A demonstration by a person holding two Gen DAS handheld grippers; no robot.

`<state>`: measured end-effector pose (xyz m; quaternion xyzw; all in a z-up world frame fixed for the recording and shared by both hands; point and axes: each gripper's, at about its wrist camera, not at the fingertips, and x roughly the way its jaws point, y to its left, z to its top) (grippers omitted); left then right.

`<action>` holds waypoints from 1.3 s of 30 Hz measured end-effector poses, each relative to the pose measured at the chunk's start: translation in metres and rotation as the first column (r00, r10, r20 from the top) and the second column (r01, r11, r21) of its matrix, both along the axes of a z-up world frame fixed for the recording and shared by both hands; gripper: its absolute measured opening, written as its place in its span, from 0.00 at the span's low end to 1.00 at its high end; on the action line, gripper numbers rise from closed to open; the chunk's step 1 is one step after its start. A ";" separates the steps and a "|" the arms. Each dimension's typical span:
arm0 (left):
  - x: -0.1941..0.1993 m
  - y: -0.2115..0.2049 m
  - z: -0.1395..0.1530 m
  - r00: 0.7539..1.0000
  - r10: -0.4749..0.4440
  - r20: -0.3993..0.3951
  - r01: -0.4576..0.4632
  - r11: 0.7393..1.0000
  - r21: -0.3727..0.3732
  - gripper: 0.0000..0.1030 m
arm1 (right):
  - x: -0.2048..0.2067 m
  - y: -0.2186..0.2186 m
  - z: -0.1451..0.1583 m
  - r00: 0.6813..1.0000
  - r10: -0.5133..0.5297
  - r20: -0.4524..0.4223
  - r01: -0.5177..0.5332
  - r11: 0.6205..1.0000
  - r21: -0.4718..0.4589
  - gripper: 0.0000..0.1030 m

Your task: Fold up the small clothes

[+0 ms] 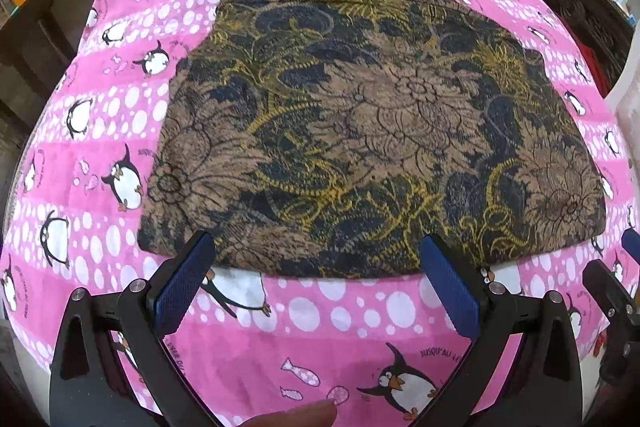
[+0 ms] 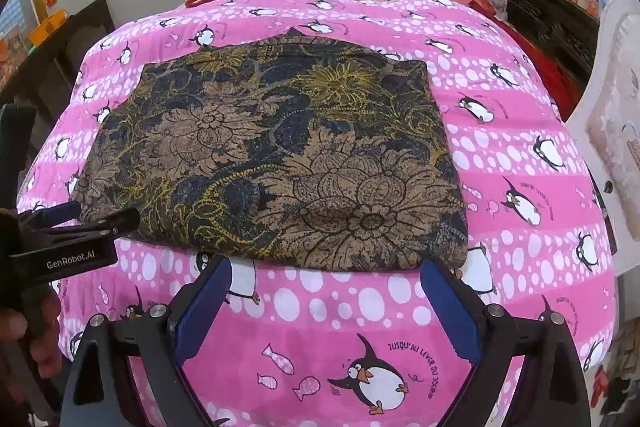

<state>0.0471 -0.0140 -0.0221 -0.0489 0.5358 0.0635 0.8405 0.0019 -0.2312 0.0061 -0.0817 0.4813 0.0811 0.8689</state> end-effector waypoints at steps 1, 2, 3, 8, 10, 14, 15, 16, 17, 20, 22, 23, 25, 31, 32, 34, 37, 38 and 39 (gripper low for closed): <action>0.001 0.000 0.002 1.000 0.002 0.002 -0.002 1.000 0.001 1.00 | 0.000 0.001 0.002 1.000 0.004 0.006 -0.004 1.000 0.000 0.91; 0.001 0.000 0.003 1.000 0.002 0.004 -0.002 1.000 0.003 1.00 | 0.000 0.002 0.005 1.000 0.006 0.013 -0.006 1.000 0.001 0.91; 0.001 0.000 0.005 1.000 0.001 0.011 -0.001 1.000 0.004 1.00 | 0.000 0.002 0.007 1.000 0.007 0.020 -0.007 1.000 0.003 0.91; 0.002 -0.001 0.010 1.000 -0.001 0.025 0.001 1.000 0.004 1.00 | -0.001 0.004 0.017 0.999 0.015 0.053 -0.016 1.000 0.017 0.91; 0.002 -0.001 0.011 1.000 -0.001 0.024 0.001 1.000 0.003 1.00 | -0.001 0.004 0.021 0.998 0.018 0.063 -0.020 0.999 0.027 0.91; 0.002 0.000 0.012 1.000 0.000 0.028 0.000 1.000 0.004 1.00 | -0.002 0.005 0.026 0.996 0.023 0.084 -0.025 0.999 0.026 0.91; 0.002 0.000 0.013 1.000 0.000 0.030 0.000 1.000 0.003 1.00 | -0.003 0.006 0.027 0.996 0.024 0.086 -0.026 0.999 0.026 0.91; 0.001 0.000 0.013 1.000 0.000 0.031 -0.001 1.000 0.003 1.00 | -0.003 0.005 0.027 0.996 0.025 0.088 -0.027 0.999 0.028 0.91; 0.001 0.001 0.014 0.999 0.002 0.032 -0.002 1.000 0.004 1.00 | -0.003 0.005 0.028 0.996 0.025 0.088 -0.027 0.999 0.028 0.91; 0.000 0.001 0.015 0.999 0.002 0.035 -0.002 1.000 0.006 1.00 | -0.004 0.005 0.028 0.996 0.026 0.089 -0.028 0.999 0.025 0.91; -0.001 0.000 0.016 0.999 -0.002 0.037 0.002 1.000 0.016 1.00 | -0.004 0.005 0.027 0.996 0.027 0.089 -0.030 0.999 0.025 0.91; -0.002 0.000 0.015 0.999 -0.002 0.033 0.002 1.000 0.023 1.00 | -0.005 0.006 0.027 0.996 0.029 0.088 -0.031 0.999 0.028 0.91; -0.003 -0.001 0.013 1.000 -0.005 0.024 0.005 1.000 0.020 1.00 | -0.005 0.005 0.026 0.996 0.026 0.090 -0.030 0.999 0.035 0.91; -0.015 0.005 0.009 1.000 0.018 0.001 -0.018 1.000 -0.025 1.00 | 0.008 0.008 0.022 0.998 0.008 0.067 -0.009 1.000 0.023 0.91; -0.018 0.005 0.010 1.000 0.014 0.003 -0.014 1.000 -0.016 1.00 | 0.009 0.009 0.025 0.997 0.006 0.076 -0.008 1.000 0.016 0.91; -0.021 0.005 0.010 1.000 0.012 0.003 -0.012 1.000 -0.014 1.00 | 0.009 0.013 0.032 0.995 0.012 0.101 -0.013 1.000 0.008 0.91; -0.024 0.007 0.011 1.000 0.011 0.008 -0.011 1.000 -0.020 1.00 | 0.006 0.018 0.039 0.993 0.016 0.119 -0.018 1.000 0.015 0.91; -0.025 0.008 0.012 1.000 0.010 0.010 -0.010 1.000 -0.021 1.00 | 0.004 0.020 0.040 0.992 0.021 0.122 -0.023 1.000 0.018 0.91; -0.025 0.008 0.013 1.000 0.008 0.013 -0.008 1.000 -0.022 1.00 | 0.002 0.022 0.041 0.992 0.027 0.122 -0.030 0.999 0.019 0.91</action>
